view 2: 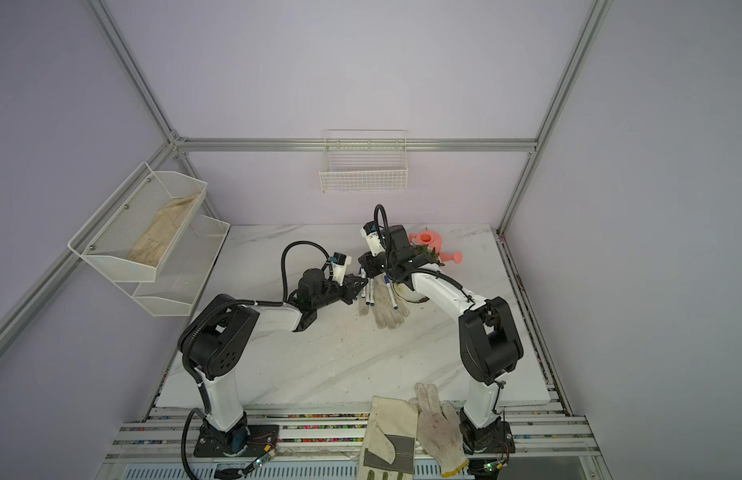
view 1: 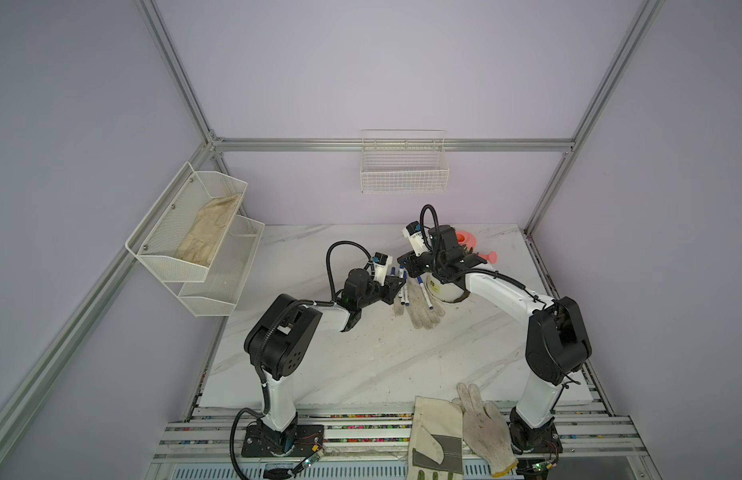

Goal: Insert the pens into the pen caps

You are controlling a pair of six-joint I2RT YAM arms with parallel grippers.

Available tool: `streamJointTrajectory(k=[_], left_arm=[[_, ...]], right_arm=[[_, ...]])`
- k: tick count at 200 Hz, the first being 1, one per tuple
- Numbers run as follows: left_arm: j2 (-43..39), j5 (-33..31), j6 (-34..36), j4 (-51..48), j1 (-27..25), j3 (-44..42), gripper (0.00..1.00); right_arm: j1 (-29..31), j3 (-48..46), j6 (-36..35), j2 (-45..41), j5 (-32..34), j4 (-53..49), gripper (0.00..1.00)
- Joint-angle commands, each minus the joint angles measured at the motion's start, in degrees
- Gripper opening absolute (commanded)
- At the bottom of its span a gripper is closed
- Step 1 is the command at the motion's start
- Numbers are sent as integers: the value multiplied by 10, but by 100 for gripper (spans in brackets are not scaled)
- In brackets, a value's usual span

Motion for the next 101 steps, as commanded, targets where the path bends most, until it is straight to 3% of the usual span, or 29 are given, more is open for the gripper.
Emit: streamJointTrajectory(k=[1,52,101], left_arm=[[-57,-159,0,242,72,182,0],[-45,-197,-41,280,79,194,0],[-64,-172,-31,240,74,164,0]], right_arm=[[3,-75,-37,41,46,-298,0],[12,-77,-34,57,67,-298,0],[-29,-29,-32,4,-61,-245,0]])
